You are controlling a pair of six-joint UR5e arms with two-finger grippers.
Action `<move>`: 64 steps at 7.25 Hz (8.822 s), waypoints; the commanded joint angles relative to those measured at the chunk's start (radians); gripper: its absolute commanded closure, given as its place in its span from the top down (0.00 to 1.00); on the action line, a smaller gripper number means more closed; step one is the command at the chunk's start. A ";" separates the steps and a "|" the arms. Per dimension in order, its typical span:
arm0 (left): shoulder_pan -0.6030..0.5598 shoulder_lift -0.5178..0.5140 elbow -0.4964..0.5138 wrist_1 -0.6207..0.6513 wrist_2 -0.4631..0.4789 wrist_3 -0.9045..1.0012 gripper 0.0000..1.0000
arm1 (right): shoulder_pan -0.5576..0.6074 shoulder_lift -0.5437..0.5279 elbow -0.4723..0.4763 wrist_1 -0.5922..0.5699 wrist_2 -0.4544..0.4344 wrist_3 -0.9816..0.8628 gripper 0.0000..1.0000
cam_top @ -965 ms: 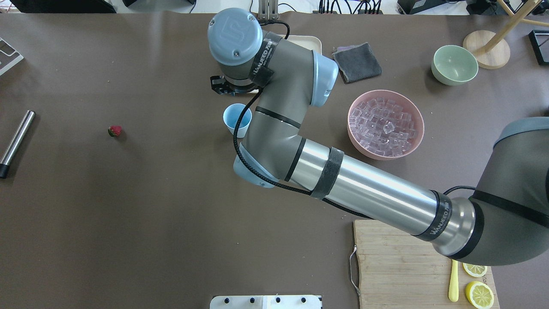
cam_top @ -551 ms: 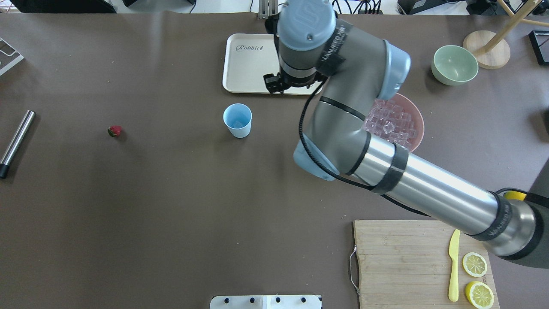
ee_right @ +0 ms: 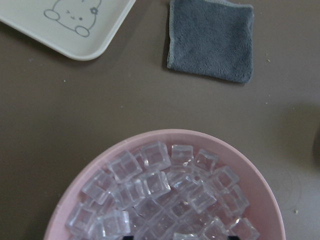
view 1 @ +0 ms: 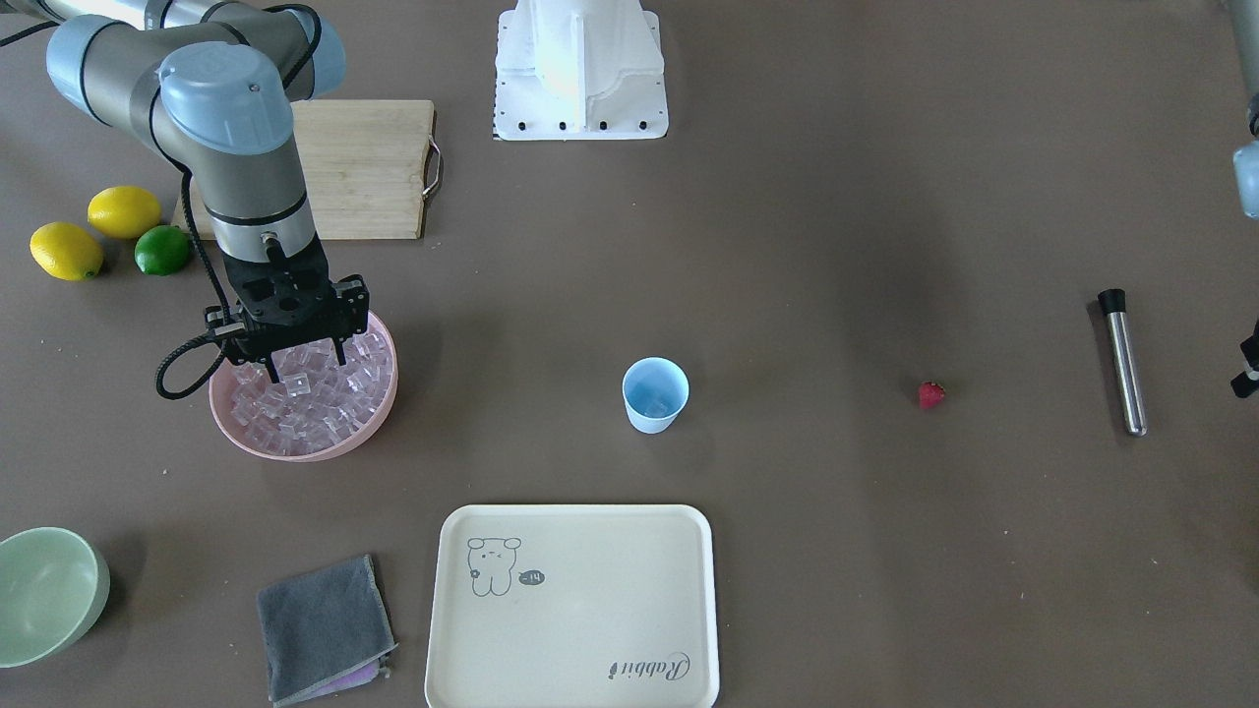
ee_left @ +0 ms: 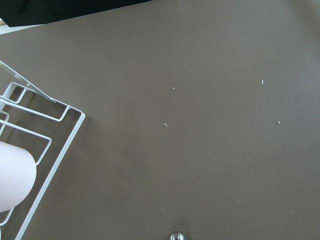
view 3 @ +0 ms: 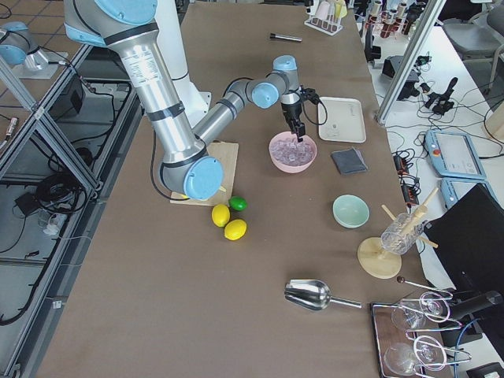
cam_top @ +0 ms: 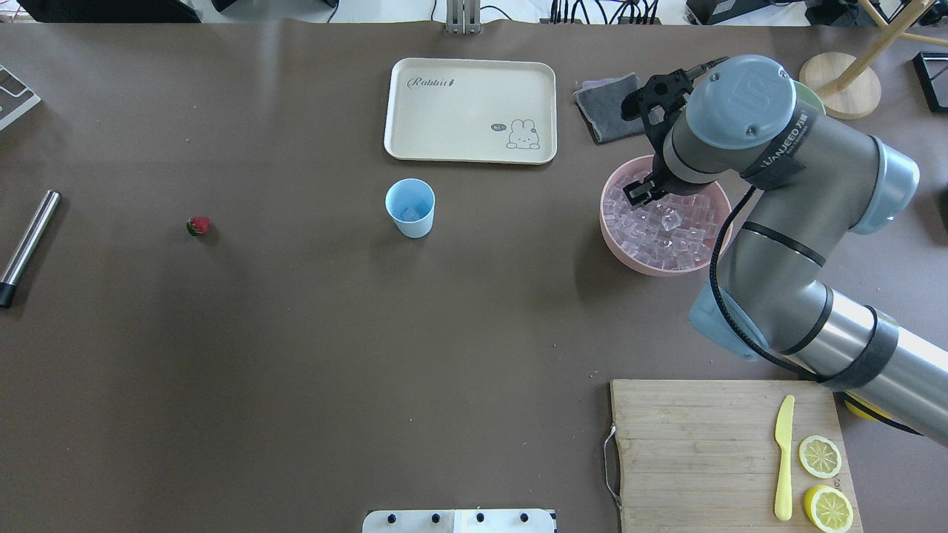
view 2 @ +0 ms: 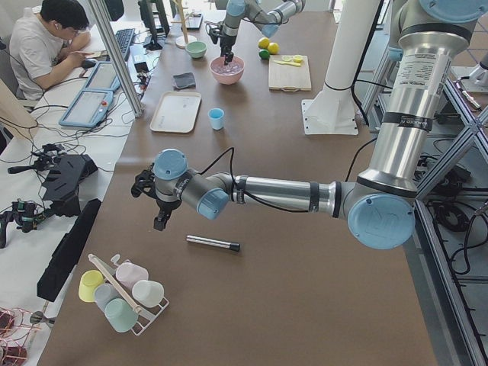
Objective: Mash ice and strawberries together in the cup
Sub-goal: 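Move the right gripper back over the pink ice bowl, then lower the right gripper into the bowl and grasp another ice cube, then carry the ice cube with the right gripper over the blue cup, then lower and open the right gripper to drop the cube into the cup, then move the right gripper back over the pink ice bowl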
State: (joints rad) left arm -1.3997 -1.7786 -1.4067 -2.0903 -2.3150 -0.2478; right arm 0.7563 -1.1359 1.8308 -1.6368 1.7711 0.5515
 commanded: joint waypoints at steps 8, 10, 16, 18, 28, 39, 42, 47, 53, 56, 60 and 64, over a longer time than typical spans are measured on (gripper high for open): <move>0.024 0.004 -0.004 -0.040 0.005 -0.048 0.97 | -0.012 -0.041 -0.077 0.094 0.007 -0.035 0.68; 0.027 0.002 0.003 -0.050 0.005 -0.050 0.97 | -0.029 -0.047 -0.077 0.094 0.005 -0.022 0.68; 0.031 0.002 0.005 -0.050 0.005 -0.050 0.97 | -0.038 -0.044 -0.105 0.095 0.005 -0.019 0.47; 0.031 0.002 0.003 -0.050 0.005 -0.050 0.97 | -0.040 -0.038 -0.105 0.095 0.007 -0.016 0.13; 0.033 0.004 0.003 -0.062 0.006 -0.051 0.97 | -0.147 0.517 -0.398 0.041 -0.027 0.459 0.00; 0.037 0.004 0.012 -0.065 0.006 -0.050 0.97 | -0.281 0.617 -0.533 0.124 -0.236 0.634 0.00; 0.037 0.004 0.015 -0.065 0.006 -0.048 0.97 | -0.278 0.617 -0.561 0.181 -0.242 0.627 0.00; 0.039 0.002 0.015 -0.065 0.008 -0.050 0.97 | -0.272 0.619 -0.581 0.187 -0.254 0.633 0.45; 0.039 0.001 0.014 -0.065 0.008 -0.050 0.97 | -0.189 0.621 -0.542 0.173 -0.132 0.579 0.87; 0.039 -0.001 0.014 -0.065 0.008 -0.051 0.97 | -0.079 0.324 -0.278 0.161 -0.006 0.347 0.87; 0.039 0.002 0.015 -0.083 0.008 -0.051 0.97 | 0.026 0.064 -0.116 0.176 0.129 0.043 0.87; 0.039 0.004 0.008 -0.089 0.008 -0.053 0.97 | 0.032 -0.070 -0.126 0.342 0.125 0.001 0.87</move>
State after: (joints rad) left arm -1.3600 -1.7749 -1.3963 -2.1791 -2.3071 -0.2995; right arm 0.7941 -1.1838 1.7093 -1.3362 1.8979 0.5482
